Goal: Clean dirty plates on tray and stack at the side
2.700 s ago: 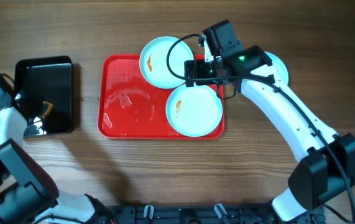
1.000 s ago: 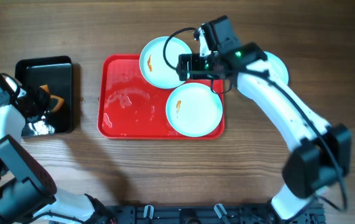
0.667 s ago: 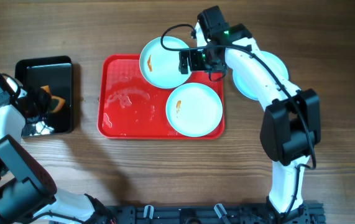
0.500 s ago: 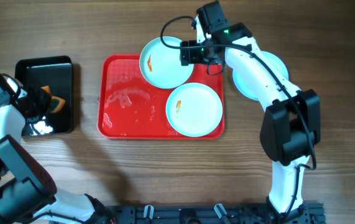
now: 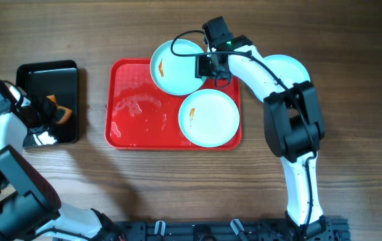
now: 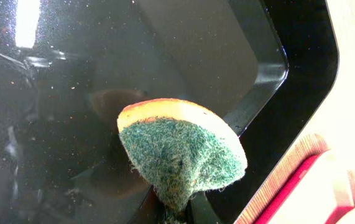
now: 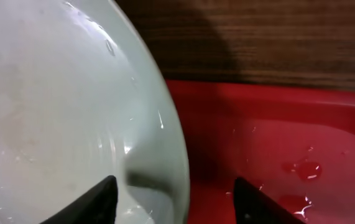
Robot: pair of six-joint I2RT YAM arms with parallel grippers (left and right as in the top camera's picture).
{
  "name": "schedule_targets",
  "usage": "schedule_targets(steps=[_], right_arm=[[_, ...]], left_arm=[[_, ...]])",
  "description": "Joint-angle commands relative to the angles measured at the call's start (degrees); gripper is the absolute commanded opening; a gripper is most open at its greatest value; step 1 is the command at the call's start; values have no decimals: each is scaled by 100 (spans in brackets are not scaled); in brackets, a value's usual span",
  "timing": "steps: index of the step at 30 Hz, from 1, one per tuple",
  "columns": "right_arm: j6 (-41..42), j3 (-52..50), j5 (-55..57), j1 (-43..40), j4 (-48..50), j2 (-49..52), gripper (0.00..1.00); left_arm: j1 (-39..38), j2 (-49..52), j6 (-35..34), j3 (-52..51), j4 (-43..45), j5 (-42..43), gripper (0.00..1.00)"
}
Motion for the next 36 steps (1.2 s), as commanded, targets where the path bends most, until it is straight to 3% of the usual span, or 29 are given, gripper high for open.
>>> schedule_targets(steps=[1, 7, 8, 14, 22, 36], right_arm=[[79, 90, 31, 28, 52, 111, 51], [70, 98, -232, 26, 57, 109, 13], [74, 101, -304, 26, 61, 109, 11], [72, 118, -1322, 28, 203, 15, 5], [319, 133, -2741, 166, 197, -66, 4], [979, 133, -654, 1283, -575, -76, 4]], left_arm=[[-15, -160, 11, -15, 13, 68, 4], [-15, -160, 11, -15, 20, 66, 4], [-15, -160, 11, -15, 20, 63, 4], [-15, -151, 11, -15, 20, 46, 4], [-15, -151, 9, -15, 50, 50, 4], [-15, -1117, 7, -15, 13, 328, 4]])
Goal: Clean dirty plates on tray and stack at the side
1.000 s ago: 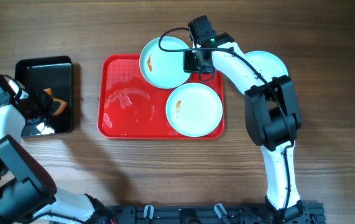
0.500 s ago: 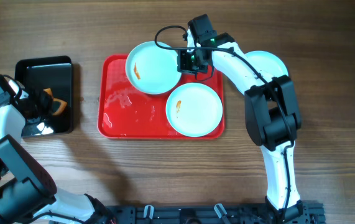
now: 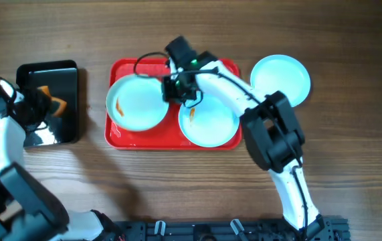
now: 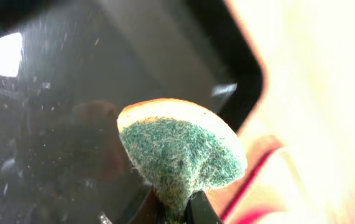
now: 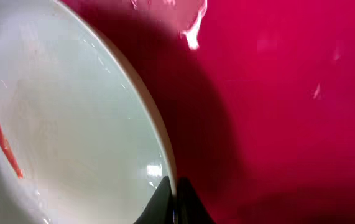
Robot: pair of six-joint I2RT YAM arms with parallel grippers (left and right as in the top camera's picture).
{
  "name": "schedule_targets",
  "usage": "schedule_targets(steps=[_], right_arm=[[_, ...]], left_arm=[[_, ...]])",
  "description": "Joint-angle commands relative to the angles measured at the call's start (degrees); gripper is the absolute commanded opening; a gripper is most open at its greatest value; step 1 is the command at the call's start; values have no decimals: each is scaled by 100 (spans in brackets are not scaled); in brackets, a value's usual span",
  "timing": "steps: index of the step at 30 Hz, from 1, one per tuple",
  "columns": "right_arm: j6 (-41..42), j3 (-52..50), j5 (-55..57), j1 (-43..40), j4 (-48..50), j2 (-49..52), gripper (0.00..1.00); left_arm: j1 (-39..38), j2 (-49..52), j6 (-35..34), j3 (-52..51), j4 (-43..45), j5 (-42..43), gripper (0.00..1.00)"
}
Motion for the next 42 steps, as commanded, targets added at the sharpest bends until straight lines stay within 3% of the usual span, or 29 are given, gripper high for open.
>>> schedule_targets(steps=[1, 15, 19, 34, 42], right_arm=[[330, 131, 881, 79, -317, -83, 4], [363, 131, 1539, 199, -1246, -339, 4], [387, 85, 1777, 472, -1248, -337, 4], [540, 85, 1967, 682, -1119, -337, 4], [682, 85, 1965, 682, -881, -337, 4]], left_arm=[[-15, -516, 9, -15, -111, 155, 4], [-466, -575, 208, -15, -505, 297, 4], [-754, -575, 780, -15, -468, 560, 4], [-1106, -575, 820, -15, -846, 1054, 4], [-1873, -573, 1220, -17, -1117, 1045, 4]])
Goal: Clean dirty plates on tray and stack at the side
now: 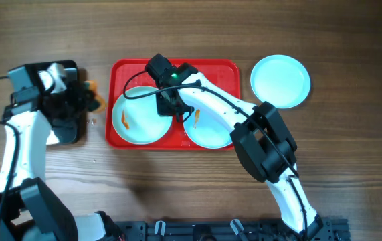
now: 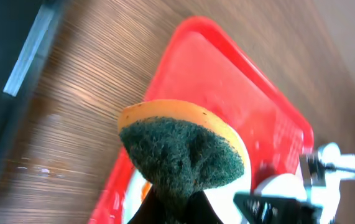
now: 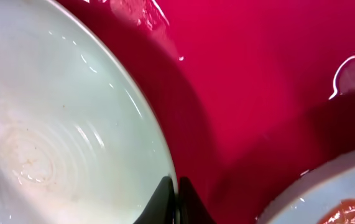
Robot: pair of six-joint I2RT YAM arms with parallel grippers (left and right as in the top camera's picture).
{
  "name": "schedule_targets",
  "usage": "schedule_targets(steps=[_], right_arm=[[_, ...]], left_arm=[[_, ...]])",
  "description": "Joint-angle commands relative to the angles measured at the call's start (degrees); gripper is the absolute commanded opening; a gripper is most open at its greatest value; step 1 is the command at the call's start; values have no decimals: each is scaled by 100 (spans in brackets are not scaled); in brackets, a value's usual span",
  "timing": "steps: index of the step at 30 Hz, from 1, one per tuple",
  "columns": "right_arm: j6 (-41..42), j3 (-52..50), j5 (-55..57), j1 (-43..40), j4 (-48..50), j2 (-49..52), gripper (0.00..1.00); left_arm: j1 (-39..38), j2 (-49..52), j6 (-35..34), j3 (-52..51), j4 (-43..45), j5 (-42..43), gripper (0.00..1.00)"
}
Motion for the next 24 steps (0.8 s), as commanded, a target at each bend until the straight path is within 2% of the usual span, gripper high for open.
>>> schedule_targets(steps=[1, 10, 15, 24], right_arm=[[232, 22, 208, -17, 17, -179, 4], [229, 22, 208, -20, 17, -179, 4], [260, 22, 205, -20, 17, -179, 4], [260, 22, 205, -90, -20, -179, 4]], left_arm=[[-468, -50, 260, -17, -17, 149, 4], [-1331, 212, 238, -162, 28, 146, 4], [-1816, 743, 236, -234, 28, 146, 4], [-1950, 1196, 234, -238, -48, -31, 4]])
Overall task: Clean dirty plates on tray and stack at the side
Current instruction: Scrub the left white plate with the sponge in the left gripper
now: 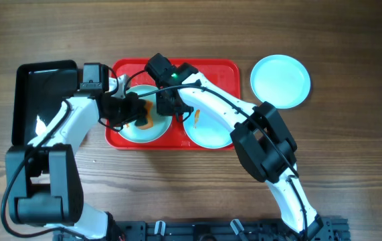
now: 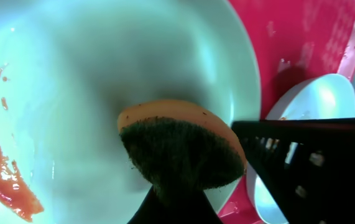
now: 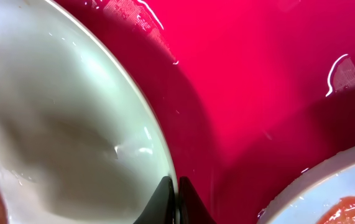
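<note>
A pale blue dirty plate point(image 1: 132, 127) lies at the left of the red tray point(image 1: 211, 65), with an orange-red smear point(image 2: 3, 180) on it. My left gripper point(image 1: 136, 112) is shut on an orange-and-green sponge point(image 2: 180, 149) that rests over this plate. The right gripper point(image 1: 166, 106) is shut on the plate's right rim point(image 3: 165, 174). A second dirty plate point(image 1: 211, 130) with a smear sits at the tray's right. One clean plate point(image 1: 281, 80) lies on the table right of the tray.
A black tray point(image 1: 40, 100) stands left of the red tray. The red tray's floor is wet, with droplets point(image 3: 339, 68). Wooden tabletop surrounds both trays.
My left gripper has carried the sponge from above the gap between the black tray and the red tray to over the left plate. The right gripper still pinches that plate's rim.
The left gripper held the sponge in the black tray while the right gripper stood open around the rim of a plate at the tray's back. Then the right was shut on it, the plate at the tray's left. The sponge later left the black tray and now rests over that plate.
</note>
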Robot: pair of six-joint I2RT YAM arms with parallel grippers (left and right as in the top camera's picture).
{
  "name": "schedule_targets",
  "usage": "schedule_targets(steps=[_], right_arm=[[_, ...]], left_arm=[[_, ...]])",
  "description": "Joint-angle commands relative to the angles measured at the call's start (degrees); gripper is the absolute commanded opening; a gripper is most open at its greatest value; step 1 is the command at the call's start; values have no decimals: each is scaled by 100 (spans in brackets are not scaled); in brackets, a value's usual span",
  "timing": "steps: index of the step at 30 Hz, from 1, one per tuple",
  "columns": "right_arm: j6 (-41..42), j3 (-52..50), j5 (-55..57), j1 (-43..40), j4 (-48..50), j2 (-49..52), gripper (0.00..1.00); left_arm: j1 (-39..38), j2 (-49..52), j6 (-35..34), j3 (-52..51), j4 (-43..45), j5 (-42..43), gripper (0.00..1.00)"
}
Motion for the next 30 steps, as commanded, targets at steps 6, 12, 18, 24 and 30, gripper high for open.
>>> schedule_targets(steps=[6, 12, 18, 24, 30], right_arm=[[92, 22, 186, -92, -4, -179, 4], [107, 22, 184, -92, 26, -179, 4], [96, 22, 186, -92, 13, -179, 4], [79, 22, 188, -92, 15, -179, 5], [76, 22, 188, -92, 22, -179, 5]], left_arm=[[-15, 223, 116, -116, 76, -835, 4], [-131, 232, 114, -151, 208, -831, 9], [-234, 232, 114, -142, 295, -831, 26], [-234, 118, 114, -98, 291, -833, 20], [-234, -70, 114, -96, 216, -833, 21]])
